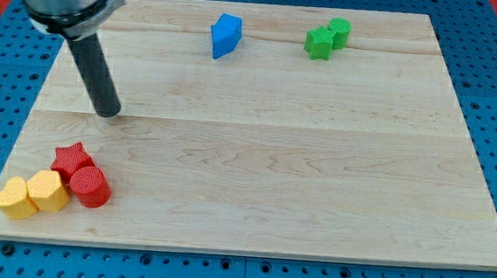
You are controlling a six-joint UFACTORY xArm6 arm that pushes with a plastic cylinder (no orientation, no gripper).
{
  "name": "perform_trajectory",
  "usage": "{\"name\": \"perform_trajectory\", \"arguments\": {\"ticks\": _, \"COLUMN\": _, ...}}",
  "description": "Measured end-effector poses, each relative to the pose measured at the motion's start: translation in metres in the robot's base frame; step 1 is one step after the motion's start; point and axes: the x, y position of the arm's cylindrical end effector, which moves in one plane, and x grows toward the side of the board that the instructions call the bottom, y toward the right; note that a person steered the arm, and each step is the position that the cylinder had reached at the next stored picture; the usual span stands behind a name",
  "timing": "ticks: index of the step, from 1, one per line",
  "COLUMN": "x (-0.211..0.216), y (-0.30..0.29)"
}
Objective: Move your arm towards blue cube
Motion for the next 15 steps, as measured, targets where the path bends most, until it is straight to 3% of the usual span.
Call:
{"name": "perform_trajectory", "arguments": {"ticks": 3, "x": -0.006, "y": 0.078}}
{"name": "perform_trajectory", "arguments": {"ticks": 5, "x": -0.014, "y": 0.084}}
{"name": "perform_trajectory", "arguments": {"ticks": 10, "x": -0.116, "y": 0.194}}
{"name": "perform_trajectory", "arguments": {"ticks": 14, "x": -0.222, "y": 0.192}}
{"name": "perform_trajectory", "arguments": {"ticks": 15, "x": -0.225, "y": 0.169}}
